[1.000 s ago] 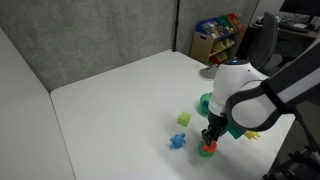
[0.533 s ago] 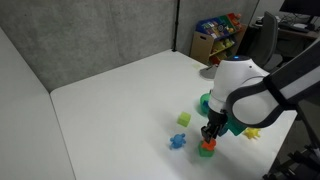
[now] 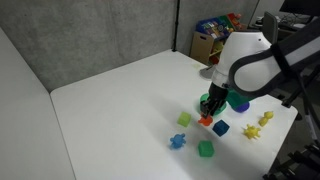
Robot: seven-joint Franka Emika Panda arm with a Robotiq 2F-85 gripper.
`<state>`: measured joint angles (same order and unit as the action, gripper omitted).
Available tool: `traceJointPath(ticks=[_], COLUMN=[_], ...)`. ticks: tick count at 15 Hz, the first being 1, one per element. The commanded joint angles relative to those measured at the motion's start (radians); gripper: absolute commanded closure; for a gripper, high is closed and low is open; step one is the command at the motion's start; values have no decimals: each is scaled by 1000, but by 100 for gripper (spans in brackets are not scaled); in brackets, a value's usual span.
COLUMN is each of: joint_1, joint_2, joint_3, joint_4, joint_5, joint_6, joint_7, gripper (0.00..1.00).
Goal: Pick up the orange toy and put it in the green bowl
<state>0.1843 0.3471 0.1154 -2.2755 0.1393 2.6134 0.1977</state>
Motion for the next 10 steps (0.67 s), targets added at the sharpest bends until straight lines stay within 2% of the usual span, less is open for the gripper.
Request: traceJointPath(ticks=[1, 10], joint_1=[-34, -112], joint_2=[6, 147], joint_3=[-40, -179], joint_4=[80, 237], joint_5=[-12, -36], joint_6=[-55, -41], joint_7=[24, 65], gripper=[85, 85])
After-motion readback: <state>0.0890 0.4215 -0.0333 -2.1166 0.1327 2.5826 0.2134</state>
